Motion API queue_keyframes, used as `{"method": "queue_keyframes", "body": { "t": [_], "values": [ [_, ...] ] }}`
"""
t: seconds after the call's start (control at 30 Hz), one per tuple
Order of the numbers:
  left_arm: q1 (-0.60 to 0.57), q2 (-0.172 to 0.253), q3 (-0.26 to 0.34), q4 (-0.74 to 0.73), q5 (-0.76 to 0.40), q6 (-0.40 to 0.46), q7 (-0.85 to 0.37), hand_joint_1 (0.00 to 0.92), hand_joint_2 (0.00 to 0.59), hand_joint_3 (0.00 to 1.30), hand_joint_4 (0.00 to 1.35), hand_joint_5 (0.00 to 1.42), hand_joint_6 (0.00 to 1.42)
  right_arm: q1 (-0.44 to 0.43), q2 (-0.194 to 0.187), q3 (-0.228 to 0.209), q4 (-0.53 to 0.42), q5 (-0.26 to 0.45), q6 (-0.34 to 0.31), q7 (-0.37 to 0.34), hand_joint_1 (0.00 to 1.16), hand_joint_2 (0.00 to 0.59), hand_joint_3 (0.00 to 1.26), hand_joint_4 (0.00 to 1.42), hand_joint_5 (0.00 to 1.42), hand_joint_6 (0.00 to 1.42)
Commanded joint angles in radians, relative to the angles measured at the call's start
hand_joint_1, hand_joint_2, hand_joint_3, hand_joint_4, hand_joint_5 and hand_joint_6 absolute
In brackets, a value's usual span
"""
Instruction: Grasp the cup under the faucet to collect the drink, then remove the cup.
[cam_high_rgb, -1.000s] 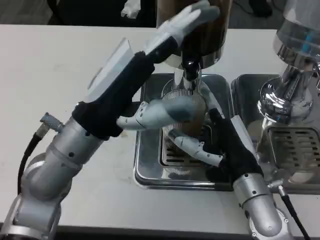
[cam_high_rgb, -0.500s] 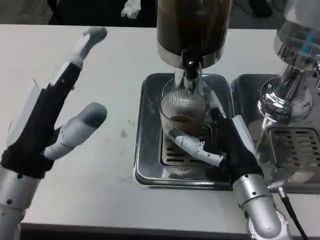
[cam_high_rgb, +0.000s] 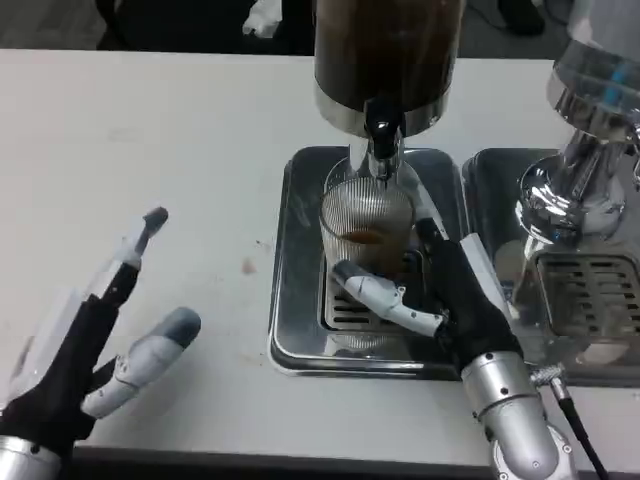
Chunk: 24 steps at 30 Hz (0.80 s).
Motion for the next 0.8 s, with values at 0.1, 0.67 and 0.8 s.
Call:
{"method": "queue_keyframes", "body": {
  "t": [0.1,0.67,0.8],
  "values": [
    [-0.006,0.032,-0.043,0.106,0.026,-0.038,0.04,0.0,0.129,0.0,0.0,0.0,0.0,-0.03,0.011,-0.003,0.04,-0.002,-0.031,-0.028,0.73,0.191,0.0,0.0,0.0,0.0],
    [0.022,0.044,-0.075,0.15,0.001,-0.049,0.05,0.0,0.129,0.0,0.0,0.0,0.0,-0.079,0.056,0.013,0.123,-0.032,-0.063,-0.097,0.76,0.184,0.0,0.0,0.0,0.02],
    [0.034,0.041,-0.074,0.144,-0.011,-0.046,0.048,0.0,0.129,0.0,0.0,0.0,0.0,-0.085,0.068,0.019,0.136,-0.043,-0.075,-0.124,0.8,0.174,0.0,0.0,0.0,0.08]
  ]
}}
